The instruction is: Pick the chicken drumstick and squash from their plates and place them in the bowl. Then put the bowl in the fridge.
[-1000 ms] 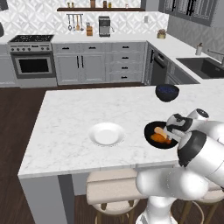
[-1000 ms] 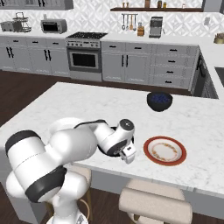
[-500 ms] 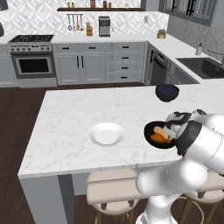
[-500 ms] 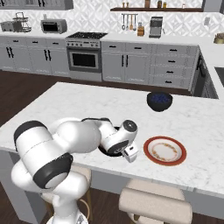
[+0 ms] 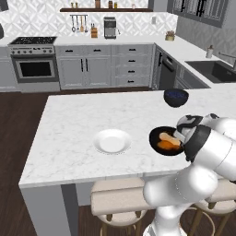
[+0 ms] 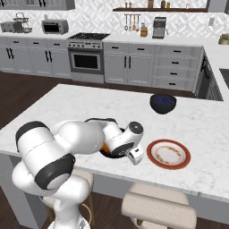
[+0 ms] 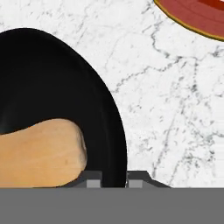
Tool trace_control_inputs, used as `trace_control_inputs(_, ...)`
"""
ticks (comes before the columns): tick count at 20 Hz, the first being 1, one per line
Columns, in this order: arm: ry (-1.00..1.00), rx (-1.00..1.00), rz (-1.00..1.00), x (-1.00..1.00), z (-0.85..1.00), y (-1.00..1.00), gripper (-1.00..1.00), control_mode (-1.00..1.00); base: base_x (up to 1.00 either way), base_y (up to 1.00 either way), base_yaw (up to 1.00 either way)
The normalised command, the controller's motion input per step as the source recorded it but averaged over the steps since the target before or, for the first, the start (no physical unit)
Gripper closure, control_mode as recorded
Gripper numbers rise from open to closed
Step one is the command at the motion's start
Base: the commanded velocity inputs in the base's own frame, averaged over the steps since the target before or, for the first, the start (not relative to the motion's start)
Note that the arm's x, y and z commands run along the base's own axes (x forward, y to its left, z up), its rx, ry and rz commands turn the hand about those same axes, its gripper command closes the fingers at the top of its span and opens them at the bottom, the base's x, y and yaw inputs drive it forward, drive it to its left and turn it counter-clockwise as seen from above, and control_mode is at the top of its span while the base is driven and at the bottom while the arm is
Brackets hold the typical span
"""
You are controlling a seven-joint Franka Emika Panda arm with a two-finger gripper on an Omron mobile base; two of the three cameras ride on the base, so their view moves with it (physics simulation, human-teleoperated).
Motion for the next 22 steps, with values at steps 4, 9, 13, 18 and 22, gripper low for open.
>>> trace_control_inputs(4, 0.02, -0.02, 0.0, -0.26, 0.42, 0.0, 1.0, -1.0, 0.0, 0.0, 0.0)
trace_control_inputs(9, 0.03, 0.03, -0.08, -0.66, 0.79, -0.13, 1.0, -1.0, 0.0, 0.0, 0.0)
trace_control_inputs(13, 0.01, 0.0, -0.11, -0.63, 0.93, 0.0, 1.0, -1.0, 0.0, 0.0, 0.0)
trace_control_inputs(18, 0.01, -0.05, -0.07, -0.63, 0.92, 0.03, 1.0, -1.0, 0.0, 0.0, 0.0)
trace_control_inputs(22, 0.0, -0.01, -0.03, -0.66, 0.8, 0.0, 1.0, -1.0, 0.0, 0.0, 0.0)
